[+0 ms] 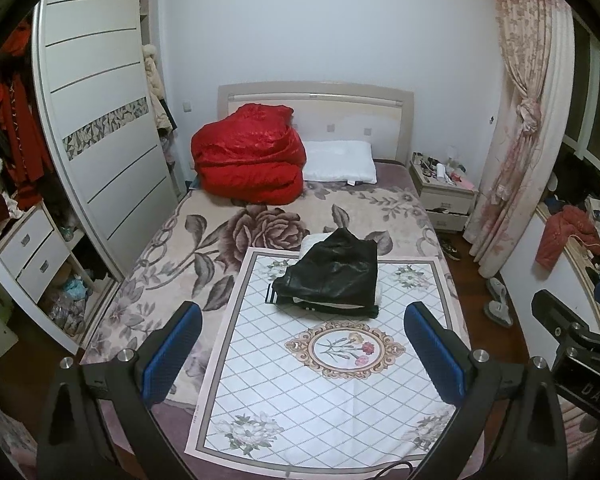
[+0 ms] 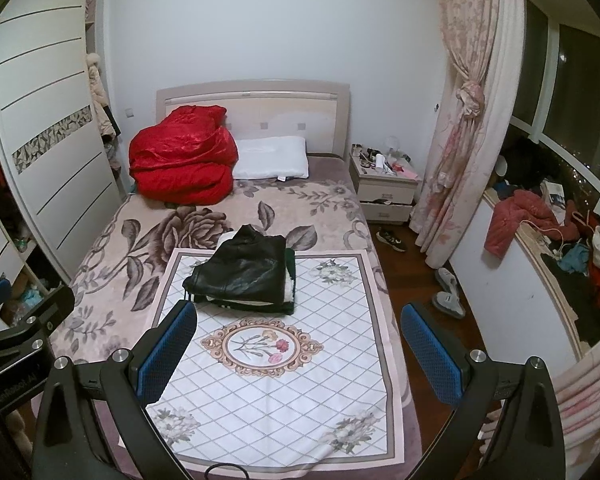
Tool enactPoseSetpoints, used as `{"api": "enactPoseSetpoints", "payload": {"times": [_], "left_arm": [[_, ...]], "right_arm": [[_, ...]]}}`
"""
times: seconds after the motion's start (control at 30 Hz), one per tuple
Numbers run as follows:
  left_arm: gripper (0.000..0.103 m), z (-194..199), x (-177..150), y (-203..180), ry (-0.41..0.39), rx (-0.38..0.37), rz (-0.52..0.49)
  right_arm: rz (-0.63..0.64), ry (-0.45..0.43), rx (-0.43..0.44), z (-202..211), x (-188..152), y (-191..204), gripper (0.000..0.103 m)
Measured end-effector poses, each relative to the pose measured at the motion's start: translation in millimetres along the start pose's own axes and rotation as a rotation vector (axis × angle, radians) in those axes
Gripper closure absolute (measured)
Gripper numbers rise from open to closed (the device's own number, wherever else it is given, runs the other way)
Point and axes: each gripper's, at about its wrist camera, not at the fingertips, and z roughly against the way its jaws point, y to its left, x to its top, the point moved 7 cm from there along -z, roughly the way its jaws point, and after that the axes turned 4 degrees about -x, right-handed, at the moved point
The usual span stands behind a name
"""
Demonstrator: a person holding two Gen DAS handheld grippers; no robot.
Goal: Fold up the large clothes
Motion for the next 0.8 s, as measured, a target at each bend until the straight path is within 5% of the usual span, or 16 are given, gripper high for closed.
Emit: {"api": "enactPoseSetpoints", "payload": {"times": [0.8], "left_arm": [[0.0, 6.8, 8.1, -1.9, -0.015, -0.011, -0.011]], "right_arm": [[0.005, -0.005, -0.004, -1.0, 0.1, 0.1, 0.0]]}}
